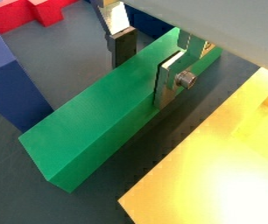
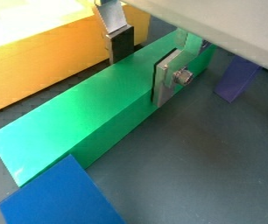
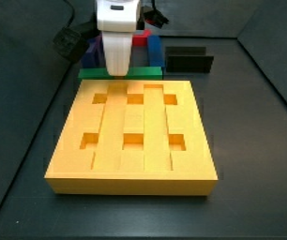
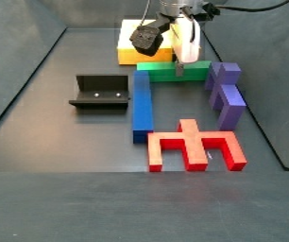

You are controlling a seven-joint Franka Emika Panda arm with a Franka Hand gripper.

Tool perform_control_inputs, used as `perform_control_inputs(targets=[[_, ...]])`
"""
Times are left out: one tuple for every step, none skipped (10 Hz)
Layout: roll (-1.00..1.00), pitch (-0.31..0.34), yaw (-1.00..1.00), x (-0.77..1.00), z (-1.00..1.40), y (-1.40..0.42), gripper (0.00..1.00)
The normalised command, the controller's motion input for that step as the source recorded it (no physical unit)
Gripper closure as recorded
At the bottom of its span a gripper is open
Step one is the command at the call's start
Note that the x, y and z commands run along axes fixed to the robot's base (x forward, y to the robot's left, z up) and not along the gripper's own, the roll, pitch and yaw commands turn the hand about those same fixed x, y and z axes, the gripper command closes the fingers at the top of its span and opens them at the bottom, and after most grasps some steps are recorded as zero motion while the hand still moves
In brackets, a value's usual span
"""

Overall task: Pick up the green object. Move up. Move to above the board. Insert the green object.
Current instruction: Pick up the green object, then move up.

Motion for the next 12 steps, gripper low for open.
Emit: perform_control_inputs(targets=[[0.00,0.000,0.00,0.00,0.00,0.00,1.00],[0.00,0.000,0.00,0.00,0.00,0.00,1.00],[0.00,0.000,0.00,0.00,0.00,0.00,1.00],[0.00,0.000,0.00,0.00,0.00,0.00,1.00],[0.00,0.000,0.00,0.00,0.00,0.00,1.00],[0.00,0.000,0.00,0.00,0.00,0.00,1.00],[0.00,0.000,0.00,0.00,0.00,0.00,1.00],[0.00,0.000,0.00,0.00,0.00,0.00,1.00],[0.00,0.000,0.00,0.00,0.83,0.00,1.00],[0.00,0.003,-0.02,0.01,0.82,-0.01,1.00],[0.00,0.046,-0.02,-0.02,0.53,-0.01,1.00],[-0.01,0.037,-0.02,0.00,0.33,-0.01,1.00]])
